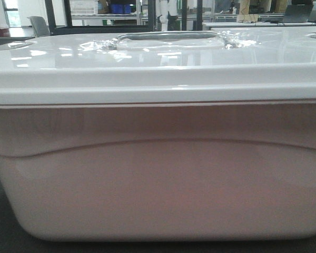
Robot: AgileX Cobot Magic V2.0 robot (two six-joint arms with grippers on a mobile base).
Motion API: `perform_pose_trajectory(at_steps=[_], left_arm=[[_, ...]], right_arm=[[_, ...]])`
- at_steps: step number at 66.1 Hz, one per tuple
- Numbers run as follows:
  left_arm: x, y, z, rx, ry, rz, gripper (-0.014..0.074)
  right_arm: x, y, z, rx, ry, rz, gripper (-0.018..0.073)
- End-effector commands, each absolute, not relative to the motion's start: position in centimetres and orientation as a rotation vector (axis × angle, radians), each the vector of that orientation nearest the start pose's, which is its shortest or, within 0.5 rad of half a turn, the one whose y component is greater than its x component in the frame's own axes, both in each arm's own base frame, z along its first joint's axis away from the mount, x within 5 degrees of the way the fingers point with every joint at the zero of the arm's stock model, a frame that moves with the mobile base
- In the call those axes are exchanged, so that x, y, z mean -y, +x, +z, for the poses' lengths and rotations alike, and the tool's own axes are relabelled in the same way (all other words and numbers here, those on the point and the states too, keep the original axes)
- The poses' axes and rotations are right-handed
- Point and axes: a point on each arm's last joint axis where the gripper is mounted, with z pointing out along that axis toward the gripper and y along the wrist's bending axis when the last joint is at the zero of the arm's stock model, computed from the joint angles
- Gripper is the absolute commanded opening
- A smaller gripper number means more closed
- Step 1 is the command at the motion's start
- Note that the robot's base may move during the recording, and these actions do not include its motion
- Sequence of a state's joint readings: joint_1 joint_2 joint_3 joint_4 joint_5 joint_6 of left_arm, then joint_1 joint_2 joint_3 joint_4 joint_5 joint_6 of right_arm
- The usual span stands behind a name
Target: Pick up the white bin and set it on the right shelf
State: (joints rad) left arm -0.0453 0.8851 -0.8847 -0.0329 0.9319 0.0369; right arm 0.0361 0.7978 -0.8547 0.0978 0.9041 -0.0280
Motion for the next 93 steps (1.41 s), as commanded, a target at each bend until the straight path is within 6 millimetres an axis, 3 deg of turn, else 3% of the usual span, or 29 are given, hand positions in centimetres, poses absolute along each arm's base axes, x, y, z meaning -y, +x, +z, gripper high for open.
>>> perform_pose_trajectory(at_steps=[1,15,25,57,65,74,79,93], left_arm=[[1.2,16.9,35.0,-2.371,0.092,-0.054,-0.0118],[1.7,18.0,34.2,-2.420,0.063,-0.145,-0.0118],[1.9,18.2,34.0,-2.428,0.054,-0.174,-0.0118],[1.9,18.3,33.8,-2.442,0.115,-0.150,-0.0085],[1.9,18.3,33.8,-2.441,0.117,-0.154,0.0038],[2.4,18.2,33.9,-2.437,0.089,-0.236,0.0320],[2.5,18.2,33.9,-2.435,0.081,-0.259,0.0422],[2.8,18.2,34.4,-2.428,0.072,-0.298,0.0449]], right_arm=[[-1.4,14.9,35.0,-2.401,-0.041,0.158,0.0056],[-2.1,16.0,33.3,-2.575,-0.008,0.275,0.0056],[-2.6,16.1,33.3,-2.578,0.009,0.349,0.0056],[-2.6,16.4,33.5,-2.548,0.015,0.344,0.0062],[-2.5,16.5,33.5,-2.543,0.015,0.338,0.0185],[-2.4,17.0,33.7,-2.490,0.022,0.322,0.0526],[-2.4,17.2,33.8,-2.469,0.033,0.321,0.0639],[-2.6,17.7,34.0,-2.504,0.056,0.356,0.0630]])
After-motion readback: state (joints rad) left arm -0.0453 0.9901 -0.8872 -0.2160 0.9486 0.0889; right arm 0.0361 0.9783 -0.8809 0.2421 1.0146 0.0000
